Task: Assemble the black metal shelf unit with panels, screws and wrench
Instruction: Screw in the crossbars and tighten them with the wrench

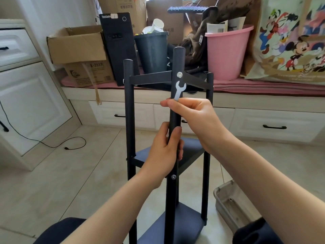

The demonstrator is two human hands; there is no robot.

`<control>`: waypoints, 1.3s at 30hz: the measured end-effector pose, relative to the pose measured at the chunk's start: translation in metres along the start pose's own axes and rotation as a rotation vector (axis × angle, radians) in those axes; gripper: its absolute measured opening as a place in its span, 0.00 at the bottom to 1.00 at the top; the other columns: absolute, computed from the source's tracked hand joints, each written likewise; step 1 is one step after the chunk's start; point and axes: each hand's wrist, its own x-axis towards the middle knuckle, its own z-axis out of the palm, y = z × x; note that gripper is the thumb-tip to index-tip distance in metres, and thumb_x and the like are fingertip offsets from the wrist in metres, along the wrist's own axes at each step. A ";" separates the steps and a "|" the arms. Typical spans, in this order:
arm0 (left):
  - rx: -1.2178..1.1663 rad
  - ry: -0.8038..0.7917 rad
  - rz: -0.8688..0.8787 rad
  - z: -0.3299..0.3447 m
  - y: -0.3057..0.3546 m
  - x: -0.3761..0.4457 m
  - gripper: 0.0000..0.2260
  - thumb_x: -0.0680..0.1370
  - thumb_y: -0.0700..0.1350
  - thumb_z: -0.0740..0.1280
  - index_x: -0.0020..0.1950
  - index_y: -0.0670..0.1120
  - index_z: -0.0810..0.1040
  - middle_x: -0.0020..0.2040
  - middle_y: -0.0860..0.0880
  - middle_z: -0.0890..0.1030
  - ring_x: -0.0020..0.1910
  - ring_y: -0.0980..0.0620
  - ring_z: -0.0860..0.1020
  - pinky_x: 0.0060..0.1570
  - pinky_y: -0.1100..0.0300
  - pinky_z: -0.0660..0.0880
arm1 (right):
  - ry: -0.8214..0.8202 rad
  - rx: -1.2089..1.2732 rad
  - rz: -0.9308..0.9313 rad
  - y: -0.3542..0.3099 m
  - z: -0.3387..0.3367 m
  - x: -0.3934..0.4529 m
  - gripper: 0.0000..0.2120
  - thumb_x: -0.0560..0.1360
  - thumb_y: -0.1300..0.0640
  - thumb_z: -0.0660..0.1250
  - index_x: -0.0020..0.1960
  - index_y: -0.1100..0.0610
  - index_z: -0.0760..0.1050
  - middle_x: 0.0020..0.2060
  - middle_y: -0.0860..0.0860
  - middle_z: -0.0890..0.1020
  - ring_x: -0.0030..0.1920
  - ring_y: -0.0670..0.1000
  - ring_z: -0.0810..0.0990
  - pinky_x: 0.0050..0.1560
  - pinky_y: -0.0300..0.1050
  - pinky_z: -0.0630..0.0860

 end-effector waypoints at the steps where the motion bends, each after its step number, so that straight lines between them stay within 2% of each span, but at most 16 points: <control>1: 0.002 -0.015 0.005 -0.002 0.000 -0.001 0.08 0.85 0.52 0.57 0.56 0.49 0.71 0.34 0.51 0.76 0.30 0.54 0.73 0.33 0.64 0.74 | -0.002 -0.006 -0.007 -0.001 0.000 -0.001 0.07 0.77 0.55 0.69 0.49 0.54 0.86 0.47 0.50 0.86 0.50 0.41 0.81 0.40 0.25 0.74; 5: 0.034 -0.047 0.016 -0.010 -0.001 0.000 0.09 0.86 0.53 0.56 0.58 0.51 0.73 0.33 0.50 0.76 0.31 0.54 0.74 0.34 0.64 0.73 | -0.024 -0.062 -0.069 -0.007 0.000 -0.005 0.07 0.78 0.58 0.67 0.48 0.54 0.85 0.48 0.53 0.84 0.50 0.40 0.81 0.41 0.31 0.76; 8: 0.034 -0.075 -0.006 -0.015 -0.001 0.001 0.08 0.85 0.54 0.56 0.56 0.54 0.73 0.33 0.50 0.76 0.32 0.52 0.74 0.33 0.61 0.72 | -0.040 -0.109 -0.094 -0.009 -0.001 -0.007 0.07 0.79 0.59 0.67 0.48 0.54 0.84 0.51 0.65 0.81 0.53 0.55 0.80 0.49 0.47 0.77; 10: 0.018 -0.101 -0.021 -0.017 -0.002 0.001 0.08 0.84 0.56 0.57 0.55 0.56 0.74 0.34 0.51 0.77 0.33 0.52 0.74 0.34 0.60 0.73 | -0.048 -0.102 -0.101 -0.010 -0.005 -0.007 0.08 0.79 0.59 0.66 0.48 0.54 0.84 0.50 0.62 0.82 0.53 0.56 0.80 0.51 0.47 0.78; 12: -0.006 -0.121 -0.029 -0.019 -0.002 0.000 0.09 0.82 0.58 0.59 0.54 0.56 0.75 0.35 0.51 0.77 0.33 0.52 0.74 0.35 0.59 0.73 | -0.034 -0.101 -0.094 -0.011 -0.009 -0.008 0.08 0.79 0.57 0.67 0.50 0.55 0.85 0.49 0.50 0.82 0.55 0.47 0.79 0.53 0.39 0.76; 14: -0.022 -0.135 -0.033 -0.022 -0.002 0.000 0.10 0.80 0.59 0.59 0.53 0.56 0.76 0.35 0.51 0.77 0.34 0.52 0.74 0.35 0.59 0.74 | -0.017 -0.076 -0.073 -0.010 -0.013 -0.008 0.09 0.79 0.56 0.66 0.51 0.54 0.85 0.50 0.44 0.80 0.59 0.45 0.77 0.57 0.43 0.76; 16: -0.042 -0.138 -0.040 -0.026 -0.002 -0.001 0.10 0.80 0.59 0.60 0.53 0.57 0.77 0.36 0.50 0.77 0.34 0.51 0.74 0.36 0.58 0.74 | 0.000 -0.054 -0.066 -0.009 -0.015 -0.009 0.08 0.79 0.56 0.66 0.50 0.53 0.85 0.52 0.49 0.80 0.56 0.49 0.78 0.56 0.49 0.77; 18: -0.065 -0.134 -0.054 -0.031 -0.002 -0.002 0.11 0.80 0.61 0.60 0.53 0.57 0.77 0.36 0.49 0.76 0.34 0.51 0.74 0.37 0.55 0.72 | 0.040 -0.081 -0.104 -0.008 -0.016 -0.009 0.08 0.79 0.57 0.66 0.49 0.55 0.84 0.52 0.60 0.79 0.50 0.56 0.78 0.51 0.50 0.78; 20: -0.077 -0.134 -0.062 -0.034 -0.001 -0.002 0.13 0.80 0.62 0.61 0.54 0.55 0.77 0.36 0.49 0.75 0.34 0.50 0.73 0.37 0.53 0.71 | 0.080 -0.101 -0.142 -0.007 -0.017 -0.009 0.08 0.79 0.59 0.66 0.49 0.59 0.84 0.48 0.65 0.79 0.43 0.56 0.77 0.46 0.49 0.77; 22: -0.087 -0.133 -0.073 -0.037 0.000 -0.001 0.13 0.78 0.61 0.61 0.54 0.55 0.77 0.36 0.49 0.74 0.34 0.50 0.73 0.37 0.52 0.69 | 0.092 -0.123 -0.149 -0.003 -0.019 -0.008 0.09 0.80 0.62 0.65 0.51 0.63 0.83 0.39 0.64 0.80 0.38 0.50 0.77 0.44 0.43 0.77; 24: -0.091 -0.139 -0.084 -0.038 0.002 -0.001 0.13 0.77 0.60 0.61 0.54 0.55 0.77 0.36 0.48 0.74 0.33 0.50 0.72 0.38 0.52 0.69 | 0.103 -0.205 -0.116 0.004 -0.022 -0.006 0.09 0.80 0.62 0.65 0.51 0.64 0.83 0.34 0.57 0.80 0.38 0.48 0.77 0.46 0.45 0.79; 27: -0.088 -0.148 -0.101 -0.039 0.004 -0.002 0.13 0.76 0.61 0.60 0.53 0.55 0.78 0.36 0.48 0.73 0.34 0.50 0.72 0.38 0.53 0.69 | 0.081 -0.378 -0.010 0.014 -0.024 0.001 0.10 0.80 0.60 0.64 0.53 0.63 0.83 0.35 0.53 0.80 0.40 0.53 0.79 0.50 0.57 0.79; 30: -0.066 -0.152 -0.107 -0.040 0.005 -0.004 0.14 0.76 0.61 0.60 0.53 0.56 0.78 0.36 0.48 0.74 0.34 0.51 0.72 0.36 0.57 0.71 | 0.036 -0.481 0.079 0.017 -0.021 0.007 0.13 0.81 0.60 0.60 0.55 0.61 0.83 0.45 0.56 0.83 0.48 0.59 0.80 0.53 0.59 0.78; 32: -0.057 -0.144 -0.112 -0.041 0.006 -0.004 0.14 0.76 0.61 0.60 0.54 0.55 0.78 0.36 0.48 0.73 0.34 0.51 0.73 0.35 0.60 0.73 | 0.027 -0.478 0.091 0.014 -0.020 0.010 0.14 0.81 0.61 0.58 0.54 0.59 0.83 0.47 0.58 0.83 0.49 0.61 0.80 0.51 0.61 0.79; 35: -0.052 -0.138 -0.119 -0.042 0.007 -0.005 0.16 0.76 0.60 0.60 0.55 0.52 0.77 0.36 0.48 0.73 0.34 0.50 0.72 0.35 0.61 0.73 | 0.035 -0.423 0.111 0.009 -0.020 0.013 0.14 0.80 0.59 0.59 0.48 0.56 0.84 0.39 0.56 0.80 0.45 0.62 0.79 0.50 0.63 0.78; 39: -0.033 -0.138 -0.120 -0.040 0.009 -0.008 0.16 0.75 0.61 0.59 0.54 0.53 0.78 0.35 0.49 0.73 0.34 0.51 0.72 0.35 0.62 0.73 | 0.043 -0.383 0.113 0.009 -0.020 0.019 0.14 0.79 0.58 0.60 0.45 0.55 0.84 0.34 0.56 0.74 0.38 0.55 0.74 0.49 0.65 0.78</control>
